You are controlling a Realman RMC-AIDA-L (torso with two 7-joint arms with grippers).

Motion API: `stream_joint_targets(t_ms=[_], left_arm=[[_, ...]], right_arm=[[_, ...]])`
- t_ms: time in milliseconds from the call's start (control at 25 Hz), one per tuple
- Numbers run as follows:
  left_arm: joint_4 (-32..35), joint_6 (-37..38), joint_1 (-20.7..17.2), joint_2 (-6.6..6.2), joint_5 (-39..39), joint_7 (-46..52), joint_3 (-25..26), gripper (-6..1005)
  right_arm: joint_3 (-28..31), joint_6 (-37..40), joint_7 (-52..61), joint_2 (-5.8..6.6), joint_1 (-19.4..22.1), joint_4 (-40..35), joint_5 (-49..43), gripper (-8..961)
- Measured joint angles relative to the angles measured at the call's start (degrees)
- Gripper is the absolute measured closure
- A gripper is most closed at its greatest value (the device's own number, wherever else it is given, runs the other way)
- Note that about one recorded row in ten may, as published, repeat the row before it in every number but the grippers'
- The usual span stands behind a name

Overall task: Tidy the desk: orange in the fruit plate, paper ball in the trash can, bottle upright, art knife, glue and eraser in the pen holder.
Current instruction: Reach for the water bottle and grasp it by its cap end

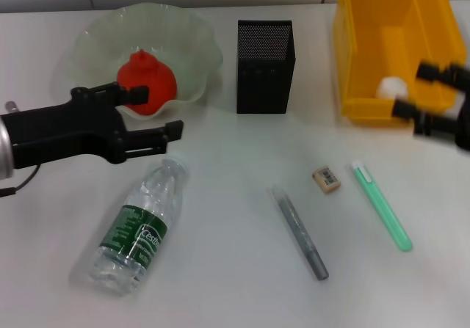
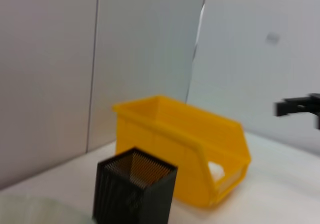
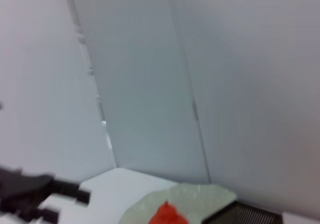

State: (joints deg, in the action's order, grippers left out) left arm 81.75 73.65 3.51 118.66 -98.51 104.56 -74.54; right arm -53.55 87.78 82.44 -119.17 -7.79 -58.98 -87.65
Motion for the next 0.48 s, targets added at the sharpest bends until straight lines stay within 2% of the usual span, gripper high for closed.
stream_joint_targets(t_ms=[40,80,160,200,240,280,360,440,480], left_arm=[[6.5,-2.5,-1.7,0.02,-5.5,7.9,-3.8,172],[6.5,-2.5,-1.7,0.02,-5.5,7.9,-3.8,172],[13.4,-5.8,-3.4,0.10,-13.8,19.1,-9.0,172],[16.0,-7.2,-3.8,0.16,-18.4,24.6,-11.8,173],[19.8,-9.3,-3.7,0.15,-27.0,34.5,-17.3,173],[19.8,-9.3,-3.7,0.15,-27.0,34.5,-17.3,173],[21.3,-10.2,-2.6,0.16,-34.6,41.4,-21.6,173],[21.0,-10.8,0.7,0.39,-46.4,50.9,-27.9,173],[21.0,-10.8,0.7,0.39,-46.4,50.9,-27.9,173]], right_arm=[[1.2,2.5,-6.1,0.03,0.2,5.5,-0.9,106],[1.2,2.5,-6.1,0.03,0.2,5.5,-0.9,106],[1.8,4.4,-12.7,0.08,0.2,10.8,-2.4,106],[1.9,4.8,-15.1,0.10,0.2,12.8,-2.8,106],[2.0,4.9,-19.4,0.10,0.1,16.8,-3.4,106],[1.9,4.8,-20.8,0.10,0.0,18.1,-3.5,106],[1.9,4.8,-22.3,0.09,-0.2,19.4,-3.9,106],[2.0,4.6,-24.7,0.08,-0.8,22.0,-4.6,106],[2.0,4.6,-24.7,0.08,-0.8,22.0,-4.6,106]])
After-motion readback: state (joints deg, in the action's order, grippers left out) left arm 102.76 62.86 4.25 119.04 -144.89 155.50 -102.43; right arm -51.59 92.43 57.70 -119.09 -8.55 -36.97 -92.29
